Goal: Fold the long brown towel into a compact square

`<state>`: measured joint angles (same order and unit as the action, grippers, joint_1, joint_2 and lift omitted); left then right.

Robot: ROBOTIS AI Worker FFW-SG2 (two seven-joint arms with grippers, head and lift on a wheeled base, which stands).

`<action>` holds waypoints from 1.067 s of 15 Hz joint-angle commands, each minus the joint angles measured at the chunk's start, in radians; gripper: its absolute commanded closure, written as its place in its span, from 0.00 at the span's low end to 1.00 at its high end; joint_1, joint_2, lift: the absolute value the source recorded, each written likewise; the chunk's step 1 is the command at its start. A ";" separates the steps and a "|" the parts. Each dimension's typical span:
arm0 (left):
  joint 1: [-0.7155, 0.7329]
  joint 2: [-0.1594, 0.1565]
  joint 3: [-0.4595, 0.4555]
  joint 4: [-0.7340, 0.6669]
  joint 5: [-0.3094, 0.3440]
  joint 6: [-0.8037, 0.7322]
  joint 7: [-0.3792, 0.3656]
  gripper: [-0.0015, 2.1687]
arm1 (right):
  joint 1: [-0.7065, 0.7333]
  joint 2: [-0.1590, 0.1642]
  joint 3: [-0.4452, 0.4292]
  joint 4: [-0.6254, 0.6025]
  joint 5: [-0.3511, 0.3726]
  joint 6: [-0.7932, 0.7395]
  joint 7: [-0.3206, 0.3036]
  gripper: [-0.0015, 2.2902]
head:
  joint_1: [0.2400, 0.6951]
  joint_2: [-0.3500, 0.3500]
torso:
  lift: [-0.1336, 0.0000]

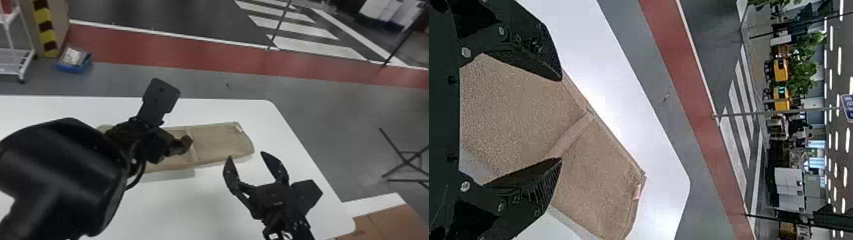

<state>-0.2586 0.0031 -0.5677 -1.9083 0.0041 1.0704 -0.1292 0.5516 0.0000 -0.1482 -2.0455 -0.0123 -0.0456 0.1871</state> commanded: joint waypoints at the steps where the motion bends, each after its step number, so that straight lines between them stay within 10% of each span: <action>1: 0.021 -0.006 0.031 -0.038 0.010 0.003 -0.007 0.02 | -0.016 0.001 0.001 -0.002 0.002 0.033 0.002 0.04 | 1.00 0.00 | 0.07; 4: 0.084 -0.006 0.135 -0.098 0.020 -0.043 -0.026 0.02 | -0.102 0.001 0.006 -0.015 0.002 0.260 0.043 0.04 | 1.00 0.00 | 0.07; 6: 0.145 0.006 0.226 -0.071 0.062 -0.362 -0.020 0.03 | -0.173 0.001 0.021 0.022 0.006 0.324 0.055 0.04 | 1.00 0.02 | 0.07; 11: 0.259 0.097 0.446 -0.014 0.166 -0.599 -0.010 0.03 | -0.337 0.001 0.067 0.126 0.011 0.481 0.068 0.05 | 1.00 0.23 | 0.07; 16: 0.372 0.121 0.566 0.023 0.231 -0.816 -0.018 0.03 | -0.463 0.001 0.124 0.277 0.026 0.511 0.081 0.08 | 1.00 0.44 | 0.07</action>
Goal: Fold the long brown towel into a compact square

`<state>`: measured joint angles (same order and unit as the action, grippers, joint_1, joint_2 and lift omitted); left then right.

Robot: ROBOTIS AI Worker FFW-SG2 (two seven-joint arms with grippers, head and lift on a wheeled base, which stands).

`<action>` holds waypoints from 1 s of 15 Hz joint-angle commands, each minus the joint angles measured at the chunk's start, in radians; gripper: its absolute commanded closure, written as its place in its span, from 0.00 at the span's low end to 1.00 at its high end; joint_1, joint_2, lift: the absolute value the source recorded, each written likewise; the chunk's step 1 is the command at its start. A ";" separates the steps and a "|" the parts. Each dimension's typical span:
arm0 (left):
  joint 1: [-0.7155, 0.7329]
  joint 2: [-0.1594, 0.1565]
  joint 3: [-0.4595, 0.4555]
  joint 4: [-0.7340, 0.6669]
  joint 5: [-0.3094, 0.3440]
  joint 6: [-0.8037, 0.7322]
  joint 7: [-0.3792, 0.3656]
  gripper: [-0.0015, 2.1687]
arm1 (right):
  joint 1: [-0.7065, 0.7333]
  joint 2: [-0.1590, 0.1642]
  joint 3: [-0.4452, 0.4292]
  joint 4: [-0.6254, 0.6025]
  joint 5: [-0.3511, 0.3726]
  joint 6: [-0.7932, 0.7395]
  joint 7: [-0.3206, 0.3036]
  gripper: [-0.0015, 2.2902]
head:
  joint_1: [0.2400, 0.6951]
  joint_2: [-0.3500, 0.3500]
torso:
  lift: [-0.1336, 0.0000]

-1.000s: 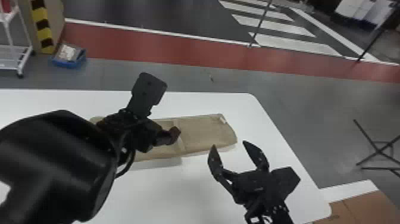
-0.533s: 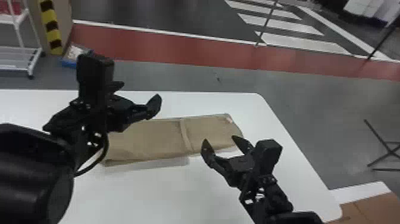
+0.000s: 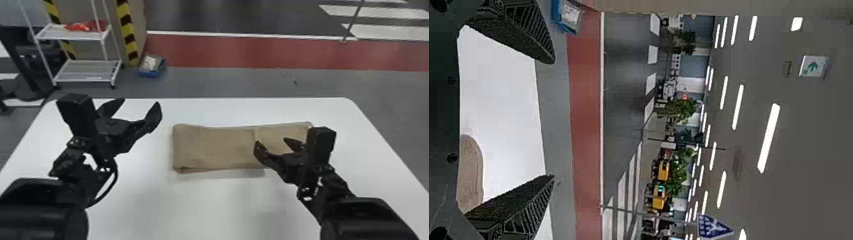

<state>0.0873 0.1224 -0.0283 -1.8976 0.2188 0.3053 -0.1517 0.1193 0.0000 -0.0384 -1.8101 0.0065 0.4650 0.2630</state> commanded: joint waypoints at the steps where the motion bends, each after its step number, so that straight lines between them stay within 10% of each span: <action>1: 0.040 0.002 0.044 0.014 0.019 -0.073 0.004 0.03 | -0.049 0.001 0.018 0.063 0.010 0.001 0.005 0.08 | 1.00 0.47 | 0.07; 15: 0.112 0.005 0.085 0.022 0.053 -0.113 -0.014 0.04 | -0.142 0.001 0.063 0.255 0.027 -0.027 0.019 0.26 | 1.00 0.61 | 0.07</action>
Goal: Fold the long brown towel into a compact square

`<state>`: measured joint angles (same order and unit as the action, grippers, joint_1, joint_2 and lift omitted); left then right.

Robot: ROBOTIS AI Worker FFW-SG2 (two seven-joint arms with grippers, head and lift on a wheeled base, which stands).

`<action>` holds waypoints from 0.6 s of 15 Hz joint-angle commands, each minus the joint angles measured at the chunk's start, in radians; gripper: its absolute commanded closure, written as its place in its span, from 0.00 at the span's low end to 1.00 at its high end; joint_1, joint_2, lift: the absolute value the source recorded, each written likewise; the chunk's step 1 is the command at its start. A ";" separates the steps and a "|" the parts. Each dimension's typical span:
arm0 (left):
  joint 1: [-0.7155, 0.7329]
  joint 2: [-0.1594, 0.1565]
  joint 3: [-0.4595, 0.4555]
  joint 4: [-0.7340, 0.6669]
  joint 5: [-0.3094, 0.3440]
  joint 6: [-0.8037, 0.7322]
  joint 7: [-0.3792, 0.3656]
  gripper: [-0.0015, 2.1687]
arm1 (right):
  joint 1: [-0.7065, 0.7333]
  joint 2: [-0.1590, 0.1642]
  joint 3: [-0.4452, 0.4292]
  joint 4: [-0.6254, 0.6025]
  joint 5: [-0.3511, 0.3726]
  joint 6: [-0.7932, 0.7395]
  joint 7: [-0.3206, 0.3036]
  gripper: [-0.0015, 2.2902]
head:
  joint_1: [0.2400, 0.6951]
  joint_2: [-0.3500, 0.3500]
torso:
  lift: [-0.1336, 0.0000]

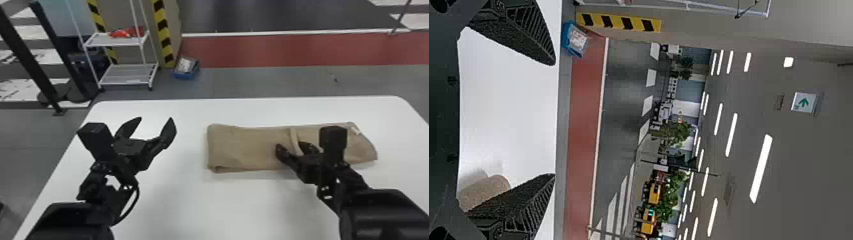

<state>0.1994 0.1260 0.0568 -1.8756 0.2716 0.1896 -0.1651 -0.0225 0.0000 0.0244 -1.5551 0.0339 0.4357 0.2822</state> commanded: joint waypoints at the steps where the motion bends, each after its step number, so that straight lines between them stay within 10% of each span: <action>1: 0.002 0.003 0.000 0.000 0.000 0.003 -0.001 0.04 | 0.001 0.001 0.000 0.000 0.000 0.002 0.000 0.30 | 1.00 0.61 | 0.07; 9: 0.003 0.014 -0.005 0.001 0.008 0.003 -0.001 0.04 | 0.050 0.001 0.000 -0.091 -0.002 0.018 -0.005 0.28 | 1.00 0.62 | 0.07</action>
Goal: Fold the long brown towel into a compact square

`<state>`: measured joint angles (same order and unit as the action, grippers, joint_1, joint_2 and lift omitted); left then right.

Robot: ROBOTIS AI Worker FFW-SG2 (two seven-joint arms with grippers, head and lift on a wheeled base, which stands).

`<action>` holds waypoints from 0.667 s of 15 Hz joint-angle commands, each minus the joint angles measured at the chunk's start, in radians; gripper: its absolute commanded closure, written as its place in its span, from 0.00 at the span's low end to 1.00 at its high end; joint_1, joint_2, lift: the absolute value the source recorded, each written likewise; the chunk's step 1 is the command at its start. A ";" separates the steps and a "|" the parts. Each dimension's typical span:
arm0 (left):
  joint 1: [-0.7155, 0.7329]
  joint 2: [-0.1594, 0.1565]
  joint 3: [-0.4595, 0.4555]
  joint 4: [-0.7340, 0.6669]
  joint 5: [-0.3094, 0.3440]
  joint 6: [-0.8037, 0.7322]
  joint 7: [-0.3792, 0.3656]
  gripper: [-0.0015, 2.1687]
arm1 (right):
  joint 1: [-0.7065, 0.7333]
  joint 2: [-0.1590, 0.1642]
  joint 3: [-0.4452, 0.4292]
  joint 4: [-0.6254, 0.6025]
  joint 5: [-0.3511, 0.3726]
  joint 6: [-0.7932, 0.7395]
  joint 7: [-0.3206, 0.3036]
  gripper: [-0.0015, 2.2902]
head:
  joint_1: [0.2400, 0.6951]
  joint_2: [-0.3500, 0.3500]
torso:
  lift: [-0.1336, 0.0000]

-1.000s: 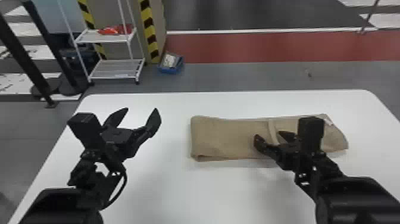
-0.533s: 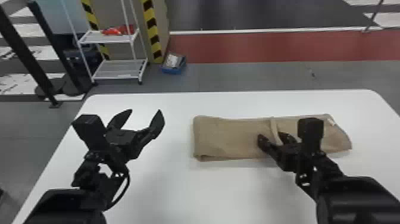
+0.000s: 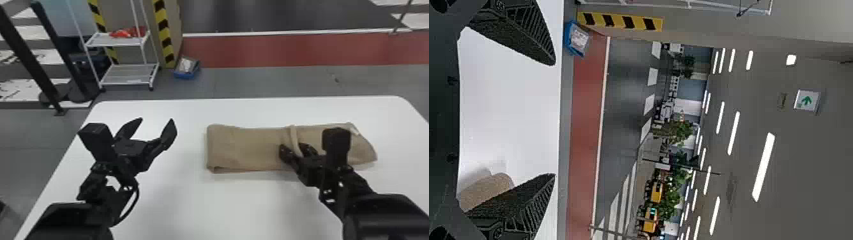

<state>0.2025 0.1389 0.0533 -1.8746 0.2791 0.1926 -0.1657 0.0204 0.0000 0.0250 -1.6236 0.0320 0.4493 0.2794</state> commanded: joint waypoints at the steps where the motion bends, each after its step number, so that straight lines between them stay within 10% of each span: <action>1: 0.000 0.001 -0.003 0.002 0.000 0.000 0.000 0.04 | 0.010 0.001 0.001 -0.038 0.000 0.007 -0.005 0.26 | 1.00 0.62 | 0.07; 10: 0.005 0.004 -0.001 0.012 0.002 0.000 -0.002 0.04 | 0.010 0.001 -0.002 -0.041 0.014 0.053 -0.005 0.26 | 1.00 0.61 | 0.07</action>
<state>0.2071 0.1425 0.0519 -1.8638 0.2801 0.1926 -0.1674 0.0278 0.0000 0.0252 -1.6631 0.0468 0.5024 0.2745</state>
